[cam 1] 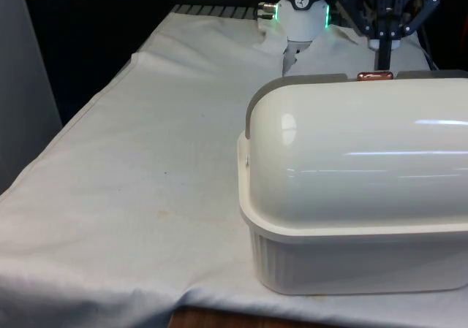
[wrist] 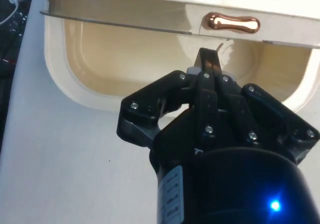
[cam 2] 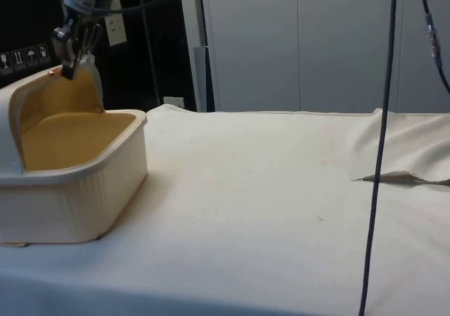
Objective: Open the lid, then close it.
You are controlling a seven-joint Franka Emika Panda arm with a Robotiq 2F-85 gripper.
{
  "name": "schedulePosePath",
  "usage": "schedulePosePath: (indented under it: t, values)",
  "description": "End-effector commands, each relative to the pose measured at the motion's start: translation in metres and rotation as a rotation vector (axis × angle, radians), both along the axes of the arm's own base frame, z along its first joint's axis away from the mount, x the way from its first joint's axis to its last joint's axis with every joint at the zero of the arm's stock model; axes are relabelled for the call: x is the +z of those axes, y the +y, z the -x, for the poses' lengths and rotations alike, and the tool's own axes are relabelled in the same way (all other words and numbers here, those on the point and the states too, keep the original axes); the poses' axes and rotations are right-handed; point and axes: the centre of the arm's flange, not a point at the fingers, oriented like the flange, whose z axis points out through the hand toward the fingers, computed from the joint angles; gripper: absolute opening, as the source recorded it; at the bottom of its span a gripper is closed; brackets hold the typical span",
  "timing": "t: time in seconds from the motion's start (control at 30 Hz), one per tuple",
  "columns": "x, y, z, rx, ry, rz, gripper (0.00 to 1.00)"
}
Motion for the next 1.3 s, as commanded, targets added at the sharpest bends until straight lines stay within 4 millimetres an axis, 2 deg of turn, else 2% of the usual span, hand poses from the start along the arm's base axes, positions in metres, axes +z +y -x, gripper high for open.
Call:
schedulePosePath:
  t: [0.0, 0.2, 0.27, 0.33, 0.47, 0.5, 0.83, 1.27]
  values:
    - [0.002, -0.003, -0.002, -0.012, -0.008, 0.009, 0.0]
    - [0.018, -0.003, -0.005, -0.018, -0.006, 0.008, 0.0]
    - [0.017, -0.001, -0.005, -0.008, -0.011, -0.001, 0.0]
    - [0.029, -0.003, -0.007, -0.022, 0.001, 0.007, 0.0]
    - [0.04, -0.002, -0.009, -0.025, 0.006, 0.007, 0.0]
    - [0.037, -0.001, -0.009, -0.017, 0.002, 0.004, 0.0]
    - [0.07, -0.002, -0.018, -0.038, 0.028, 0.014, 0.0]
    - [0.089, -0.002, -0.022, -0.052, 0.075, 0.021, 0.0]
